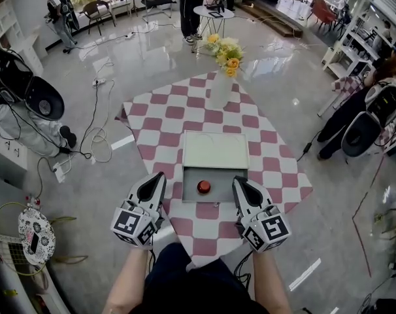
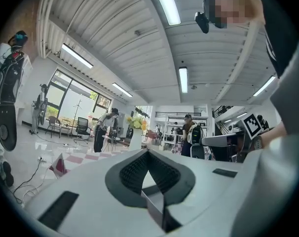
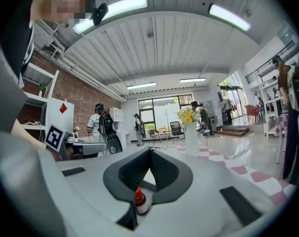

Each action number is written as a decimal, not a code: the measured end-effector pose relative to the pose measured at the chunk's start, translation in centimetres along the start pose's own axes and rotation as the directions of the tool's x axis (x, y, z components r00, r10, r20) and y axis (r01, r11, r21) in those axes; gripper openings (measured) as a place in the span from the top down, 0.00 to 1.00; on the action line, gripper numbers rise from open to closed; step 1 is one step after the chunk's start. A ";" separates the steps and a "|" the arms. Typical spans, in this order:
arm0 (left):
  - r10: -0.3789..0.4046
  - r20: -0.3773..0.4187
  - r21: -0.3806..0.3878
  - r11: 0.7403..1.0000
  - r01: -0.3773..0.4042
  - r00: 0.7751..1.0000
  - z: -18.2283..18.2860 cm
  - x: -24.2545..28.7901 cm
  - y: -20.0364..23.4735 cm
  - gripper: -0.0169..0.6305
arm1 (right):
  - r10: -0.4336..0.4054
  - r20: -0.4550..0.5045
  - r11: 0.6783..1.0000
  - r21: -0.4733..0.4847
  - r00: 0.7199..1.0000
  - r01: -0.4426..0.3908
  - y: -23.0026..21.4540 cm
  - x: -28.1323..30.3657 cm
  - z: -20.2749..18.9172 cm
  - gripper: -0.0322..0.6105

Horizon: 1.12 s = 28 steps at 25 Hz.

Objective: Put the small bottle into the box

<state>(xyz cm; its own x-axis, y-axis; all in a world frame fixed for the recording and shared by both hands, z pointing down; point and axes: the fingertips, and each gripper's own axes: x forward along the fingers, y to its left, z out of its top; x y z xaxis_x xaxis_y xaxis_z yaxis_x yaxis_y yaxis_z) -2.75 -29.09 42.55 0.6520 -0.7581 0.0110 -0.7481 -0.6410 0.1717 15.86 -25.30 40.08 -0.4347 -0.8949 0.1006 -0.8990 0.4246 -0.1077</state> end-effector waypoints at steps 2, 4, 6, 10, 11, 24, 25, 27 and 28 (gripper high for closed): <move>-0.003 0.004 0.002 1.000 0.003 1.000 0.5 0.0 -0.1 0.97 | -0.004 0.011 1.000 -0.003 1.000 0.004 -0.2 -0.1 0.5 0.94; -0.009 0.007 0.004 1.000 0.009 1.000 0.8 0.1 -0.1 0.97 | -0.006 0.020 1.000 -0.004 1.000 0.006 -0.3 -0.2 0.8 0.94; -0.013 0.012 0.006 1.000 0.013 1.000 1.0 0.1 -0.2 0.97 | -0.009 0.027 1.000 -0.006 1.000 0.009 -0.4 -0.2 1.1 0.94; -0.017 0.020 0.012 1.000 0.016 1.000 1.6 0.2 -0.4 0.97 | -0.009 0.047 1.000 -0.004 0.999 0.009 -0.5 -0.6 2.0 0.94; -0.016 0.022 0.015 1.000 0.016 1.000 1.9 0.2 -0.5 0.97 | -0.009 0.051 1.000 -0.005 0.999 0.010 -0.5 -0.6 2.2 0.94; -0.011 0.047 0.033 0.999 0.010 0.999 4.1 -0.2 -0.1 0.97 | 0.001 0.079 1.000 -0.020 0.997 0.000 -0.1 -1.0 4.0 0.94; -0.011 0.050 0.033 0.999 0.009 0.999 4.2 -0.2 -0.1 0.97 | 0.002 0.080 1.000 -0.022 0.997 0.000 -0.1 -1.0 4.0 0.94; -0.011 0.055 0.034 0.999 0.009 0.998 4.3 -0.2 0.0 0.97 | 0.003 0.084 1.000 -0.027 0.996 -0.001 0.0 -1.0 4.2 0.94; -0.010 0.057 0.034 0.999 0.008 0.998 4.4 -0.2 0.1 0.97 | 0.004 0.086 1.000 -0.029 0.996 -0.001 0.0 -1.0 4.4 0.94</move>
<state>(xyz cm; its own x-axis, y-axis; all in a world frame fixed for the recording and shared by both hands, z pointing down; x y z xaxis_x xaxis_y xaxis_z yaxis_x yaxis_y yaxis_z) -3.51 -29.50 38.21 0.6517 -0.7570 -0.0467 -0.7463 -0.6511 0.1384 16.52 -24.96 35.66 -0.4320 -0.9018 0.0146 -0.8995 0.4296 -0.0789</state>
